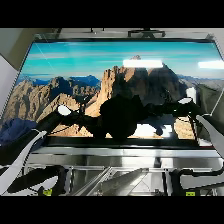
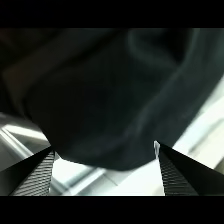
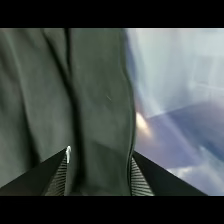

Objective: Fold the shirts.

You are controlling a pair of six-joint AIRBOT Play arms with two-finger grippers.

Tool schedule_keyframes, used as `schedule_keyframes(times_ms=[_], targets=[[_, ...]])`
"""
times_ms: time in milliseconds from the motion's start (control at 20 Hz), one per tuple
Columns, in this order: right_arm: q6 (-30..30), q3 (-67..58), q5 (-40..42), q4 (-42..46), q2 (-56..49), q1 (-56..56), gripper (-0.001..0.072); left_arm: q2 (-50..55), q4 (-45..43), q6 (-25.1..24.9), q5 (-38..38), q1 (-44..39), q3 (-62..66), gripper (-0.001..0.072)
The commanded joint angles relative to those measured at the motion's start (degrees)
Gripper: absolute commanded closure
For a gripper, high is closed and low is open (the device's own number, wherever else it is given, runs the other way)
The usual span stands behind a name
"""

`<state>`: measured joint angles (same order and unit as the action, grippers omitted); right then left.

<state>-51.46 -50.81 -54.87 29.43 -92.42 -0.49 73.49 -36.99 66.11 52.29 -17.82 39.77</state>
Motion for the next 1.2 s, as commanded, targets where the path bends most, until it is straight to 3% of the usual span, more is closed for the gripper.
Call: schedule_keyframes(times_ms=[0,50,100,150,200,250,300,500,750,1000,1150], targets=[[0.5,-2.5,0.3,-1.2,-2.9,3.3,0.0309,0.9,0.7,-0.3,-4.5,-0.6,-0.6,0.0026],[0.5,-3.0,-0.3,-1.2,-3.0,4.2,0.0456,1.6,0.7,-0.3,-4.5,-0.5,-0.6,0.0027],[0.6,-3.3,-1.1,-1.3,-3.0,5.0,0.057,2.4,0.8,-0.3,-4.2,-0.5,-0.6,0.0113],[1.0,-3.9,-2.5,-1.2,-3.0,5.3,0.0697,3.0,1.2,-0.3,-3.9,-0.5,-0.5,0.031],[1.0,-4.6,-4.0,-1.2,-2.8,5.2,0.0691,3.1,1.2,-0.3,-3.5,-0.5,-0.3,0.0521],[1.0,-5.5,-5.5,-1.2,-2.2,5.0,0.0692,3.0,1.2,-0.3,-2.6,-0.5,0.7,0.064],[0.9,-6.4,-6.7,-1.2,-1.2,4.7,0.0692,2.4,1.2,-0.3,-1.8,-0.5,1.9,0.0704],[-1.1,-11.6,-12.6,-1.2,7.6,1.0,0.0692,-3.6,1.0,-0.3,2.2,0.7,11.1,0.07],[-5.7,-21.0,-17.7,-2.2,28.8,-5.7,0.0692,-15.5,1.2,1.5,8.5,9.6,29.8,0.07],[-5.6,-28.8,-11.4,-3.1,50.5,-7.7,0.0692,-26.9,1.0,2.0,9.6,17.3,44.6,0.0692],[-5.9,-28.9,-7.6,-1.7,57.5,-7.7,0.0692,-31.3,0.5,1.9,10.4,19.1,47.5,0.0692]])
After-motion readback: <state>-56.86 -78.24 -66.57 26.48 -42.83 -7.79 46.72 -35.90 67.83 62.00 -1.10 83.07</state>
